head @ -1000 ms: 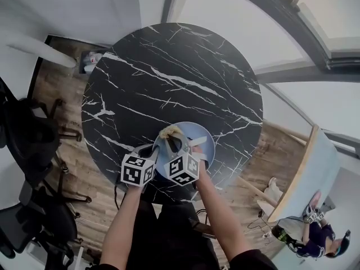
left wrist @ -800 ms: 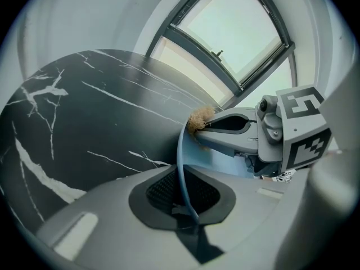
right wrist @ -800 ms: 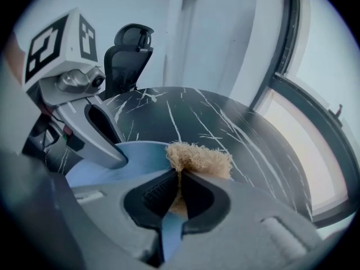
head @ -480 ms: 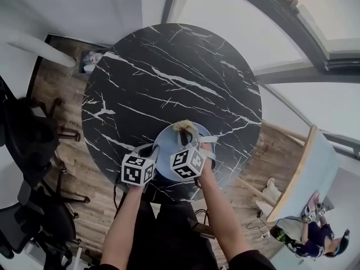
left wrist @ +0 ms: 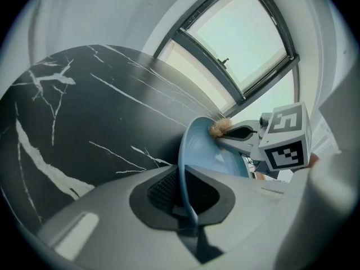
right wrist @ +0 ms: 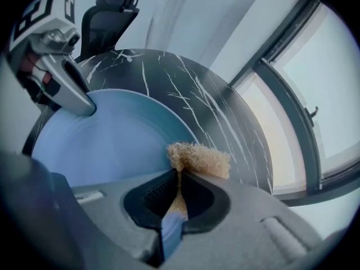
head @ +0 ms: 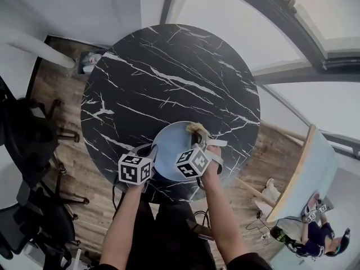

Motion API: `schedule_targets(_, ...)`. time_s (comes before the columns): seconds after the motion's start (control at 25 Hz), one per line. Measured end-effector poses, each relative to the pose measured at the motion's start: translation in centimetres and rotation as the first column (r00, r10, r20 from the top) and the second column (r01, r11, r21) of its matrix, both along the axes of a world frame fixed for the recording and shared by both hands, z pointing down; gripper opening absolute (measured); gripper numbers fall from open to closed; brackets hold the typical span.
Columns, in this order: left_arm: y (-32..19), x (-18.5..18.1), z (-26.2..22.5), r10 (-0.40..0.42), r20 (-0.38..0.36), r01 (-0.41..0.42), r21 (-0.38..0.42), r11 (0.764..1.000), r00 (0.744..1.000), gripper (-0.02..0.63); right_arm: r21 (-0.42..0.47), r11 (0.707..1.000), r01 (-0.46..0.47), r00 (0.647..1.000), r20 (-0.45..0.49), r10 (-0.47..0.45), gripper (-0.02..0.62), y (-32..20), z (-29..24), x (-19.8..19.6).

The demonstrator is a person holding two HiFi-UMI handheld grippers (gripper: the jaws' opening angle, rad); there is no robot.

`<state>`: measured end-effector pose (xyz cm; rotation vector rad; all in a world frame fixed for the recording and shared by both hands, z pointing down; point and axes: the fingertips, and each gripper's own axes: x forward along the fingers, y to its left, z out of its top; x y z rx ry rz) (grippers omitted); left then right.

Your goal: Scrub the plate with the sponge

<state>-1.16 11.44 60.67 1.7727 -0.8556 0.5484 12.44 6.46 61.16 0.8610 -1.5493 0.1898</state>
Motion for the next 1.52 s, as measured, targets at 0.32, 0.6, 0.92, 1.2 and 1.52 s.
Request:
schedule_targets(0.32, -0.1, -0.2, 0.0, -0.048, -0.015, 0.047, -0.013, 0.999, 0.999, 0.015, -0.065, 0.998, 0.008, 0.992, -0.128, -0.017, 0.023, 3.3, 0.2, 3.1)
schedule_targets(0.6, 0.0, -0.2, 0.1, -0.074, -0.024, 0.074, -0.023, 0.997, 0.997, 0.015, -0.149, 0.988, 0.04, 0.98, -0.188, -0.068, 0.023, 6.5, 0.4, 4.1)
schedule_targets(0.92, 0.0, -0.1, 0.1, -0.066, -0.019, 0.066, -0.026, 0.997, 0.998, 0.017, -0.274, 0.958, 0.081, 0.98, -0.153, -0.127, 0.023, 11.2, 0.4, 3.5)
schedule_targets(1.2, 0.1, -0.1, 0.1, -0.073, -0.019, 0.072, -0.031, 0.997, 0.997, 0.018, -0.382, 0.919, 0.098, 0.99, -0.053, -0.128, 0.023, 14.6, 0.3, 1.9)
schedule_targets(1.52, 0.2, -0.2, 0.2, -0.076, -0.026, 0.075, -0.036, 0.996, 0.997, 0.021, -0.483, 0.864, 0.145, 0.989, 0.083, -0.119, 0.023, 17.9, 0.2, -1.2)
